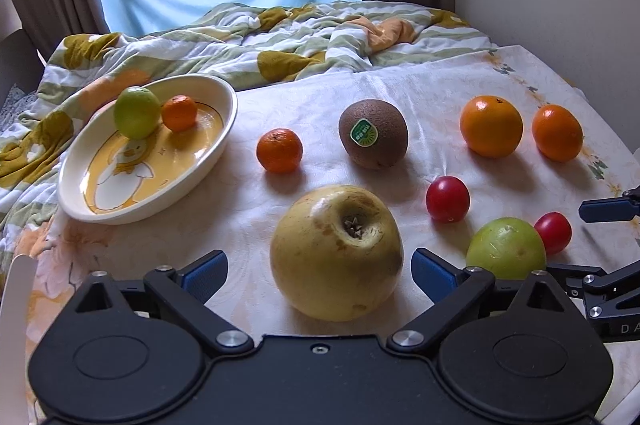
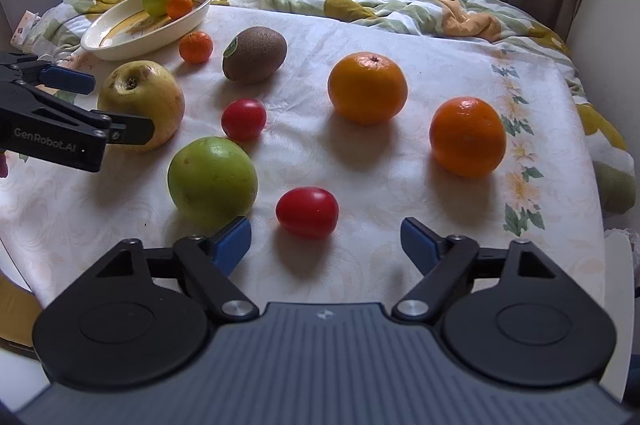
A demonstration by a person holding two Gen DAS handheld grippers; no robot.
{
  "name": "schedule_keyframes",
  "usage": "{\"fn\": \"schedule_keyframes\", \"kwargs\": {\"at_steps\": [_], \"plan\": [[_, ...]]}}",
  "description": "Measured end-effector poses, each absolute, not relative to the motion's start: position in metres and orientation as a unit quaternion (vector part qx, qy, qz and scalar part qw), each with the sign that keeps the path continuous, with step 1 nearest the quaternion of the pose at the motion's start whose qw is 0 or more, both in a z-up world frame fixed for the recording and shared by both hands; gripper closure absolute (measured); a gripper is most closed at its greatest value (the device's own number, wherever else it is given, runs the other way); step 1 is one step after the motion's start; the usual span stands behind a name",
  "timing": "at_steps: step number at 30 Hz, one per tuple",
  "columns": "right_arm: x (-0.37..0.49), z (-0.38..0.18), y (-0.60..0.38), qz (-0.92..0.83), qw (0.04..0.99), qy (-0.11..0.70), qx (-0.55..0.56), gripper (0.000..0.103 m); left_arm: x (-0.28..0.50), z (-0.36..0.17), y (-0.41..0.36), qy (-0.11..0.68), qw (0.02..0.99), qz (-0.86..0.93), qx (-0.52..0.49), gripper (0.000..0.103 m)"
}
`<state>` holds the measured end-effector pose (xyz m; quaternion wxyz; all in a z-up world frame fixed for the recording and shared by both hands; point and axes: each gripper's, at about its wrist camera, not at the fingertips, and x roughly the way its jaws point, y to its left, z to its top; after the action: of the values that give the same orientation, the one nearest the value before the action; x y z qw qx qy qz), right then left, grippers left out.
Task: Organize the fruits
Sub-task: 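Grasp the red tomato with the right tool while the left tool grasps the yellow pear, then carry the red tomato and yellow pear into the white dish with both tools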
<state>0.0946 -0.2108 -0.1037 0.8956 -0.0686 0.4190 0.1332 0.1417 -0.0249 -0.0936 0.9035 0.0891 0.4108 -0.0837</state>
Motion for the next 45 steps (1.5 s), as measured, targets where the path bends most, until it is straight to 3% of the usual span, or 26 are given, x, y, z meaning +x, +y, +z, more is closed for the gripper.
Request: {"fn": "schedule_keyframes", "kwargs": {"at_steps": [4,6,24,27,45], "plan": [[0.098,-0.108,-0.209,0.138,0.893,0.423,-0.065,0.019,0.147,-0.101,-0.029,0.423,0.897,-0.089,0.087,0.018],[0.099,-0.108,-0.21,0.14,0.893,0.423,-0.063,0.019,0.149,-0.102,-0.03,0.425,0.897,-0.089,0.086,0.025],[0.098,-0.108,-0.205,0.159,0.894,0.411,-0.074,0.04,0.13,-0.103,-0.019,0.418,0.903,-0.062,0.072,0.026],[0.097,-0.107,-0.204,0.157,0.895,0.41,-0.076,0.052,0.126,-0.102,-0.018,0.417,0.904,-0.062,0.064,0.026],[0.07,-0.07,-0.202,0.15,0.905,0.391,-0.08,0.053,0.081,-0.063,-0.007,0.393,0.918,-0.047,0.026,0.026]]}}
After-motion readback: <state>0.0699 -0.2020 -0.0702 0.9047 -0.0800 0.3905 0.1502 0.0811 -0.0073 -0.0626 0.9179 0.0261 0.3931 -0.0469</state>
